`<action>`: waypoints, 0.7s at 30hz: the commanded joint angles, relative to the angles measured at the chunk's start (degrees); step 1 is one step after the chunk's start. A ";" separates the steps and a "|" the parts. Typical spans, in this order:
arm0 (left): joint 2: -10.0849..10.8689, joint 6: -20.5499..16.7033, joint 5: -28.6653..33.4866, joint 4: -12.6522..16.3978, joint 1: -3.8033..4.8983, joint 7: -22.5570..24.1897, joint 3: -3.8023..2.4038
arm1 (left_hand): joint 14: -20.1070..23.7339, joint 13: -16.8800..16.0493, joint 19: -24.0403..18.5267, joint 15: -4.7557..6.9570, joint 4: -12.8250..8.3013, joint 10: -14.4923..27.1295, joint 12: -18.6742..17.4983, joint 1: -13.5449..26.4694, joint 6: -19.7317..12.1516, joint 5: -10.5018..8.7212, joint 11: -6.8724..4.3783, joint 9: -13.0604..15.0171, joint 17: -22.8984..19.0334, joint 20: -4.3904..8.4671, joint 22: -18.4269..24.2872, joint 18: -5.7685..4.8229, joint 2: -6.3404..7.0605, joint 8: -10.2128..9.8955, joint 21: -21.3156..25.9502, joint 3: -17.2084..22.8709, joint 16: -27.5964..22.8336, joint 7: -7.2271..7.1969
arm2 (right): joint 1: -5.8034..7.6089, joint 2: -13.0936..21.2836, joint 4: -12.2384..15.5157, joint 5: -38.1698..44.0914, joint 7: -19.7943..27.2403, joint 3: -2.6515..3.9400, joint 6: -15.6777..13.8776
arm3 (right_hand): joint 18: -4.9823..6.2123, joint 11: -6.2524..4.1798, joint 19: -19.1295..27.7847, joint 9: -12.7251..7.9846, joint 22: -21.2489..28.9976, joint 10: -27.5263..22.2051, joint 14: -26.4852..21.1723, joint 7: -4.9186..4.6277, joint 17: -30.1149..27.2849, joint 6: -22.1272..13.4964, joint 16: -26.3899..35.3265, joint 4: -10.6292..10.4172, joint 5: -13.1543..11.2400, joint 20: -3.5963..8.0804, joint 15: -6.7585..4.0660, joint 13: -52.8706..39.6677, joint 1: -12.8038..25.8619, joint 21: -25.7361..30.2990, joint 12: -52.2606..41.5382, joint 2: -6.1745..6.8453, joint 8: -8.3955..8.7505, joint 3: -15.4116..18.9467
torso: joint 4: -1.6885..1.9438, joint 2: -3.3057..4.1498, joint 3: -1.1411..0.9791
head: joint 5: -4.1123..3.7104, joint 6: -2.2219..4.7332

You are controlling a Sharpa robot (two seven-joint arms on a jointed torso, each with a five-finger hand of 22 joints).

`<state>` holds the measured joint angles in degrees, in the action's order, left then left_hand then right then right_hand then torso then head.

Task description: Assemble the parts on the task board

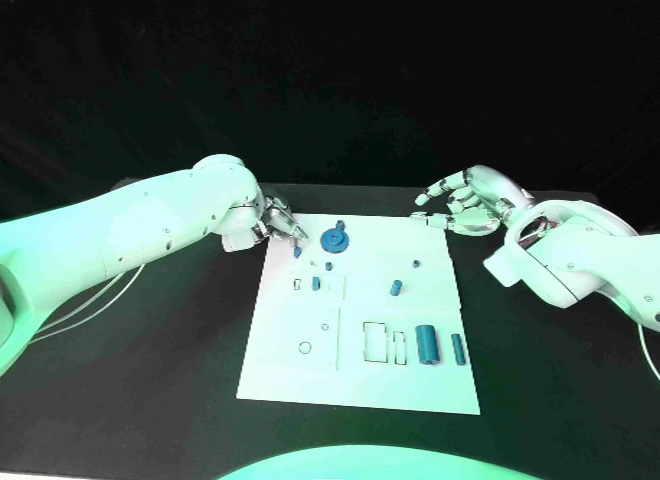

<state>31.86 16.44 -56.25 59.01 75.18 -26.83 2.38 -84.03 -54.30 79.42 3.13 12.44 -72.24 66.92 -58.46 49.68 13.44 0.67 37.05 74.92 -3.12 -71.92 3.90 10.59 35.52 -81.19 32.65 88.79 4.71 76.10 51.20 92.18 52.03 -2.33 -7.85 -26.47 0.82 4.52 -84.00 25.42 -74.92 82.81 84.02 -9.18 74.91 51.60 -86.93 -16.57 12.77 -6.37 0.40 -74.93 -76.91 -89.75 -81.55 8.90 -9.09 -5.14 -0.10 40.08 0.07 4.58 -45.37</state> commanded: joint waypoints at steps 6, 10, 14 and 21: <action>0.96 2.64 0.25 0.91 -0.01 1.47 -0.07 | -4.84 1.71 -0.90 -0.75 3.20 2.06 -1.13 2.06 -0.37 -0.75 0.43 -0.82 11.96 -0.82 1.54 0.43 2.35 -1.80 1.22 -7.51 -0.83 0.60 | -0.09 0.08 0.01 0.21 0.34 0.00 0.13 | -0.77 -0.20 -5.90 -0.05 -15.00 -0.09 4.26 0.12 7.94 -0.19 0.19 0.01 0.36 0.19 -0.30 -7.77 0.02 -0.04 0.19 -0.61 -0.20 -0.18 | 0.02 -0.01 -0.06 | -0.12 0.03; 1.20 4.08 -0.14 1.44 -0.01 1.54 -0.07 | -4.84 1.73 -0.91 -0.75 3.36 2.14 -1.11 1.67 -0.23 -0.90 0.42 -0.82 11.97 -0.85 1.54 0.43 2.33 -1.82 1.24 -8.07 -0.82 0.58 | -0.12 0.09 0.00 0.21 0.33 0.00 0.15 | -0.77 -0.20 -5.90 -0.05 -15.00 -0.09 4.26 0.12 7.94 -0.19 0.19 0.01 0.36 0.19 -0.30 -7.77 0.02 -0.04 0.19 -0.61 -0.20 -0.18 | -0.03 0.03 -0.03 | -0.13 -0.04; 1.33 5.03 -1.23 1.96 -0.01 1.51 -0.07 | -4.82 1.72 -1.02 -0.75 3.42 2.20 -1.06 1.13 -0.06 -0.98 0.40 -0.79 11.92 -0.86 1.69 0.47 2.39 -1.80 1.34 -8.65 -0.85 0.55 | -0.17 0.11 -0.02 0.22 0.31 0.00 0.17 | -0.77 -0.20 -5.90 -0.05 -15.00 -0.09 4.26 0.12 7.94 -0.19 0.19 0.01 0.36 0.19 -0.30 -7.77 0.02 -0.04 0.19 -0.61 -0.20 -0.18 | -0.04 0.03 -0.04 | -0.09 -0.01; 1.49 5.83 -2.67 2.41 -0.01 1.51 -0.06 | -4.83 1.59 -0.99 -0.68 3.42 2.22 -0.85 -0.55 0.38 -0.88 0.29 -0.63 11.99 -0.82 1.60 0.46 1.82 -1.59 1.34 -9.55 -0.80 0.41 | -0.29 0.13 -0.01 0.22 0.27 0.00 0.24 | -0.77 -0.20 -5.90 -0.05 -15.00 -0.09 4.26 0.12 7.94 -0.19 0.19 0.01 0.36 0.19 -0.30 -7.77 0.02 -0.04 0.19 -0.61 -0.20 -0.18 | 0.02 0.02 -0.05 | -0.13 -0.05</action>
<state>33.35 20.04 -57.57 61.15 75.17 -26.02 2.36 -84.04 -52.63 78.69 2.74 15.72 -70.23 65.89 -58.60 49.69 12.62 1.03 36.34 74.92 -3.85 -70.23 3.90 12.45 34.04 -80.04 23.38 88.19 5.12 75.87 51.32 92.13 52.03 -2.33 -7.85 -26.47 0.82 4.52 -84.00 25.42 -74.91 82.81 84.02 -9.18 74.95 51.60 -86.93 -16.57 12.77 -6.37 0.40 -74.92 -76.91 -89.75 -81.55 8.90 -9.09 -5.14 -0.11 40.09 0.01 4.48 -45.40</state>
